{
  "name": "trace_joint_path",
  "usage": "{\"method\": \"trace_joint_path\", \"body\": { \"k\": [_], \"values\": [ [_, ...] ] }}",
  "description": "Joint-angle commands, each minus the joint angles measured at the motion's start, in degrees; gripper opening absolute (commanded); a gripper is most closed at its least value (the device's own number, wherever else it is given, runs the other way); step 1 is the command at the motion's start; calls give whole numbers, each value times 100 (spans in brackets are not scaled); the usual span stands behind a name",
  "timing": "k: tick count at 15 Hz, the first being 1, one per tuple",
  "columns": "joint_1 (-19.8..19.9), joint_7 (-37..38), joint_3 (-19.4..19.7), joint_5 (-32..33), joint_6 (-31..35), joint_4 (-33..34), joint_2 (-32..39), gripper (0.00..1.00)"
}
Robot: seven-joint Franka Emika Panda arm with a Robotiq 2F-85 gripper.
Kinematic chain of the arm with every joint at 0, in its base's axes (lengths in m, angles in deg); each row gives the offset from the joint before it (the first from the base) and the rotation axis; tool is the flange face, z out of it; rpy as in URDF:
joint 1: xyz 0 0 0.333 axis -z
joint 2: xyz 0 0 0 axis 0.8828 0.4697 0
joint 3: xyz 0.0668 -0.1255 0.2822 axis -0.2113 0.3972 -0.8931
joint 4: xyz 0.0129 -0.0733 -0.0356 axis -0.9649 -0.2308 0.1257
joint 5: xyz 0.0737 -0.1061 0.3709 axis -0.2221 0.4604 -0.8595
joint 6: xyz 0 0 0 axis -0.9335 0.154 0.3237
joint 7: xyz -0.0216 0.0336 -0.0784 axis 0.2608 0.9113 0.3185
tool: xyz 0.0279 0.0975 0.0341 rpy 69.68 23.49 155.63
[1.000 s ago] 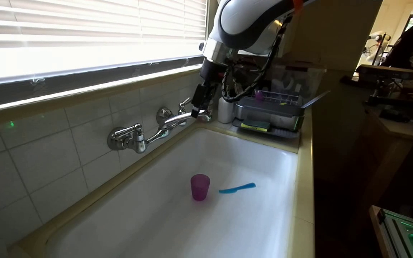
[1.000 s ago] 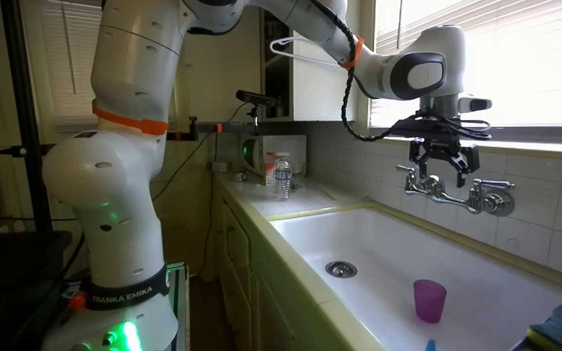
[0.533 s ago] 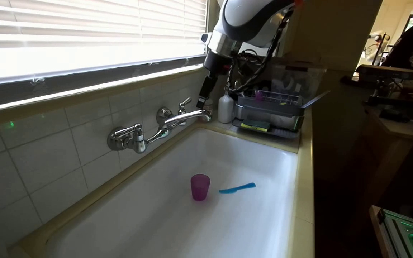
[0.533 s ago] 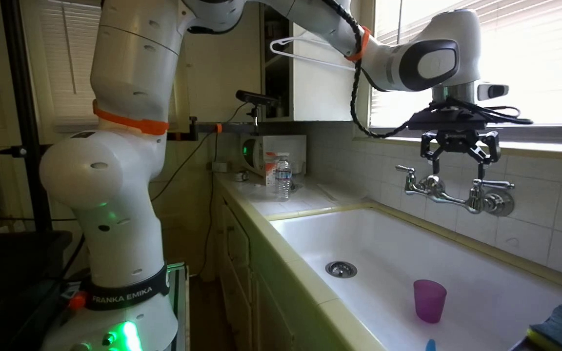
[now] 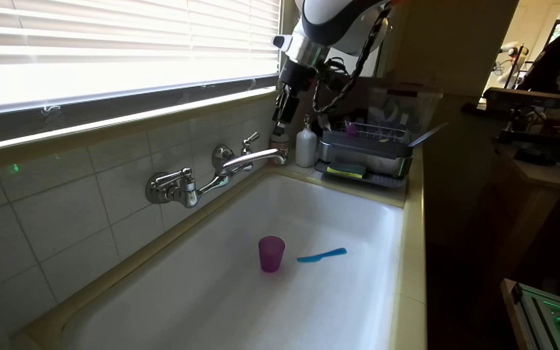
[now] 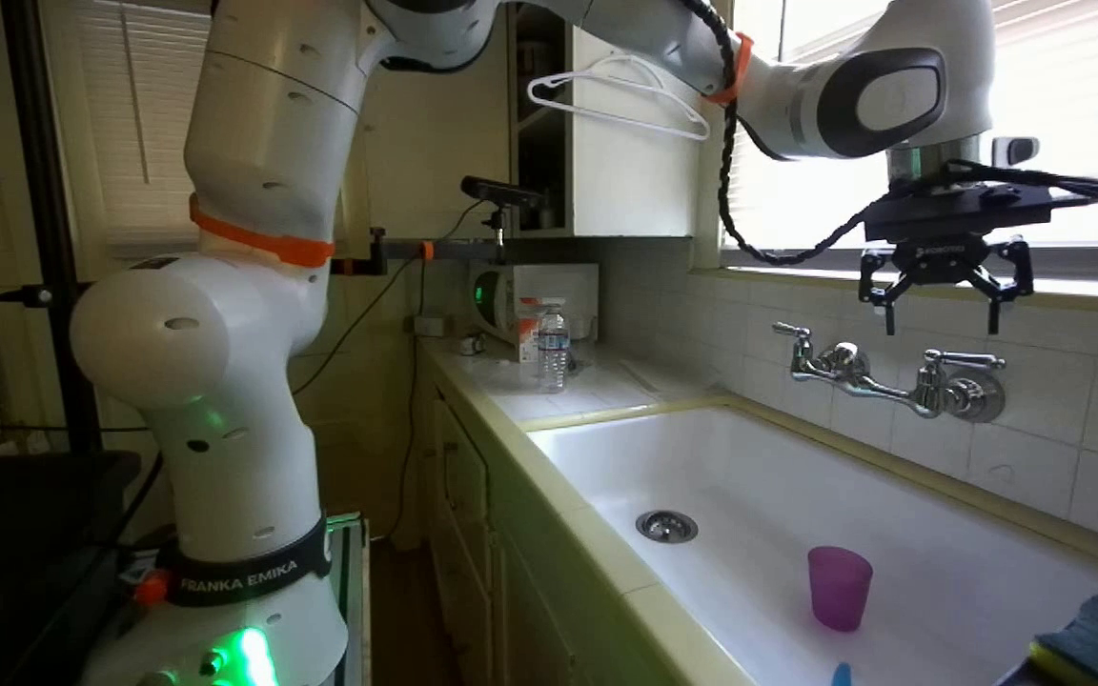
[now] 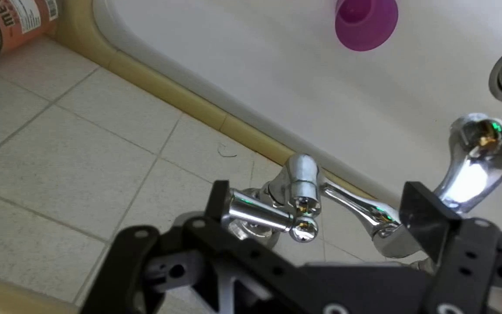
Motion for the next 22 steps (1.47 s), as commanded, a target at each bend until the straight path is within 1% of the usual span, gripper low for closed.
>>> {"method": "trace_joint_path", "body": {
  "k": [1, 5, 9, 16, 20, 22],
  "values": [
    [166, -968, -95, -265, -680, 666, 400, 100],
    [190, -1613, -43, -157, -1380, 1276, 734, 100],
    [142, -1973, -35, -16, -1690, 1763, 1057, 100],
    [32, -2464, -82, 250, -1623, 2218, 1552, 100],
    [-4, -2707, -125, 341, -1477, 2404, 1714, 100],
    [-11, -2828, -156, 336, -1505, 2481, 1762, 100]
  ]
}}
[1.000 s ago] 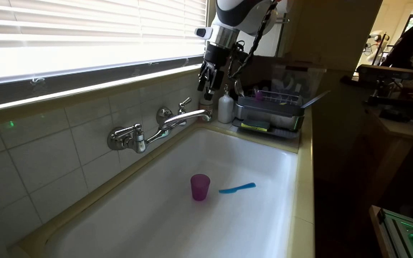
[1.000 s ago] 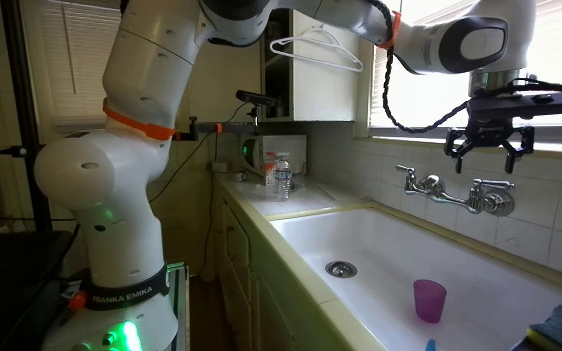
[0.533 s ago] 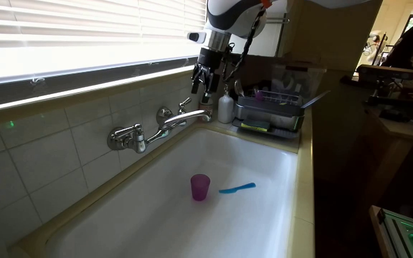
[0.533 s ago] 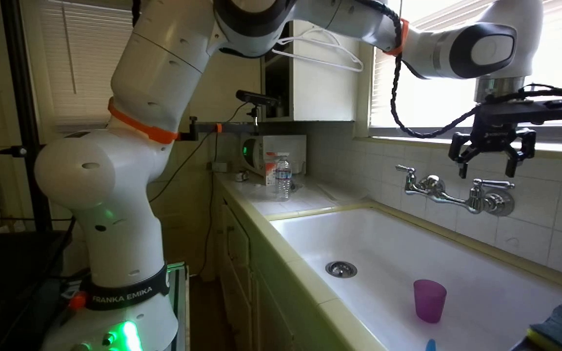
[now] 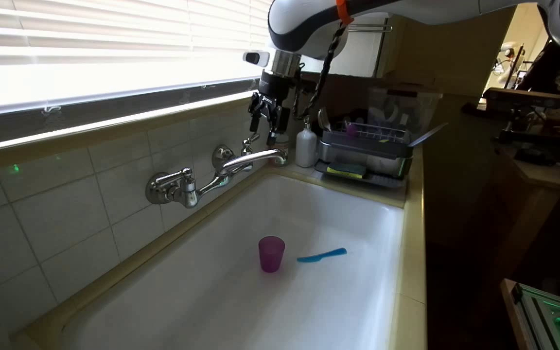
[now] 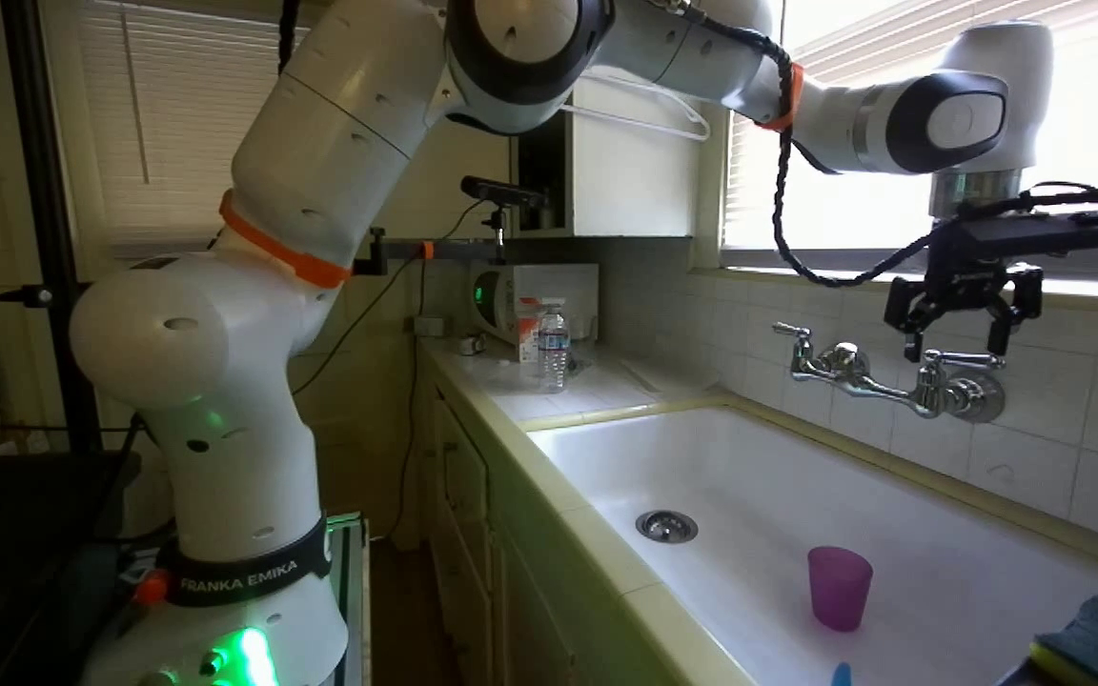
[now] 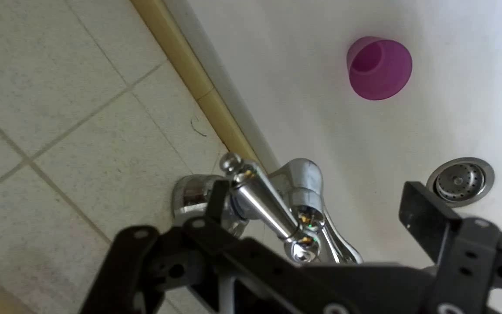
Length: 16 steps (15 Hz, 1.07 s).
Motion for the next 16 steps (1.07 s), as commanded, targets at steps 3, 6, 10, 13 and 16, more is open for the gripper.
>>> {"method": "trace_joint_path", "body": {
  "k": [3, 6, 10, 13, 16],
  "values": [
    [-64, -235, -23, 189, -205, 456, 378, 100],
    [-124, -123, 46, 388, -414, 526, 477, 100],
    [-168, -42, 80, 580, -693, 594, 500, 94],
    [-177, -15, 81, 618, -951, 619, 463, 99],
    [-180, -3, 91, 645, -1204, 628, 435, 100]
  ]
}}
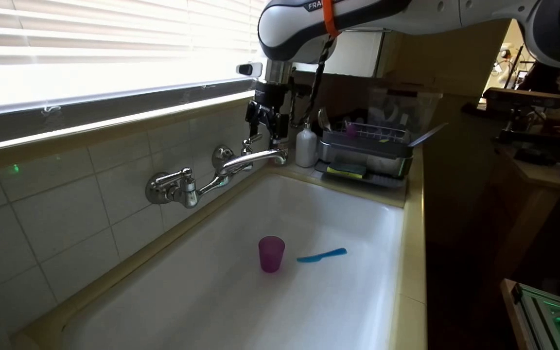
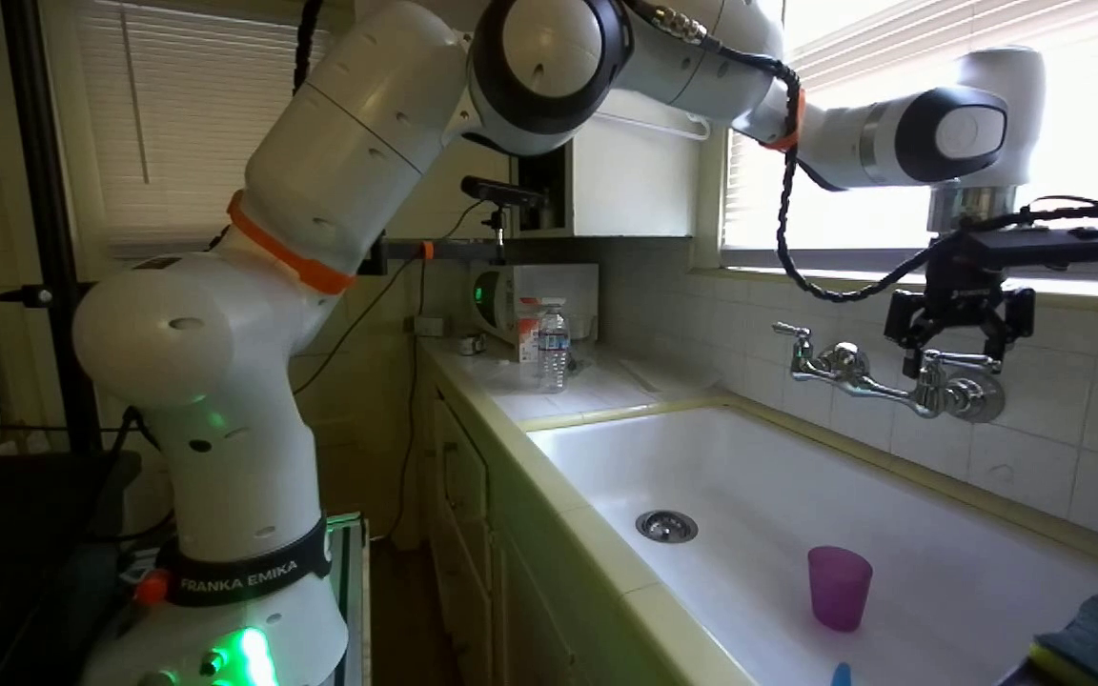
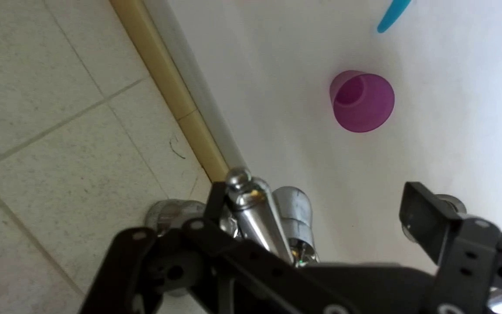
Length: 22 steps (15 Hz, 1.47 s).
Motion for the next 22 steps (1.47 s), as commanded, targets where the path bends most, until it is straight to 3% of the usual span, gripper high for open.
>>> {"method": "trace_joint_path", "body": {
  "k": [1, 14, 22],
  "values": [
    [-61, 131, 66, 179, -725, 77, -3, 100],
    [-101, 419, 91, 280, -1037, 239, 55, 100],
    [-60, 589, 74, 205, -601, 309, 129, 100]
  ]
}}
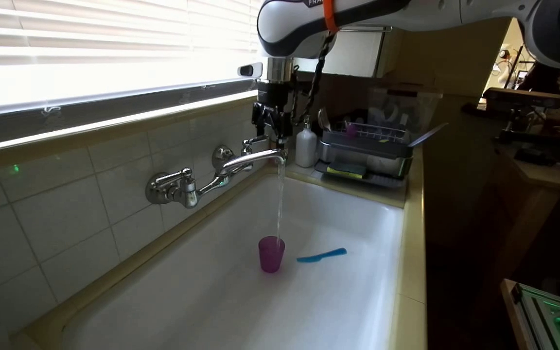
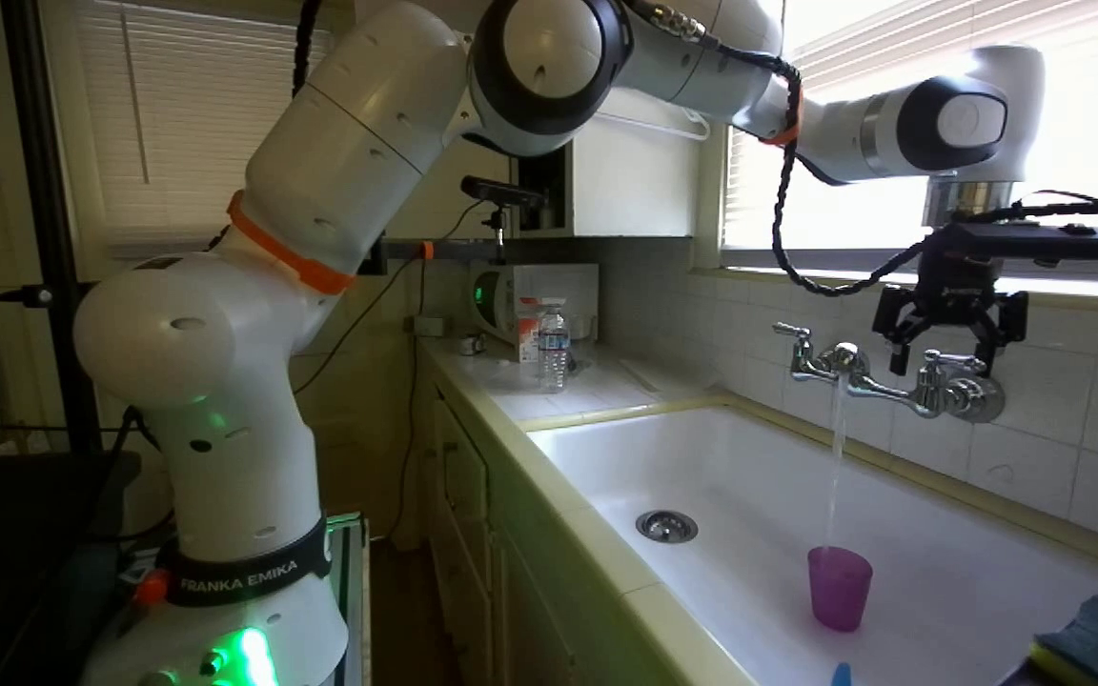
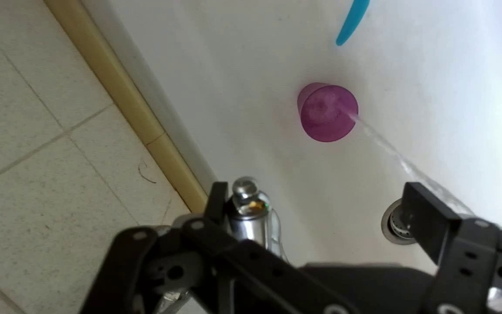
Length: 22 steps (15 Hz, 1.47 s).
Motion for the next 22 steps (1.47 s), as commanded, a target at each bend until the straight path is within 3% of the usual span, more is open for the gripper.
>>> {"method": "trace_joint_path", "body": {
  "k": [1, 6, 13, 22],
  "values": [
    [-12, 192, 39, 37, 156, 178, 152, 100],
    [-2, 233, 12, 32, 610, 368, 350, 100],
    [-5, 396, -6, 46, 1861, 438, 604, 100],
    [23, 1106, 5, -80, 2761, -7, 487, 100]
  ]
}}
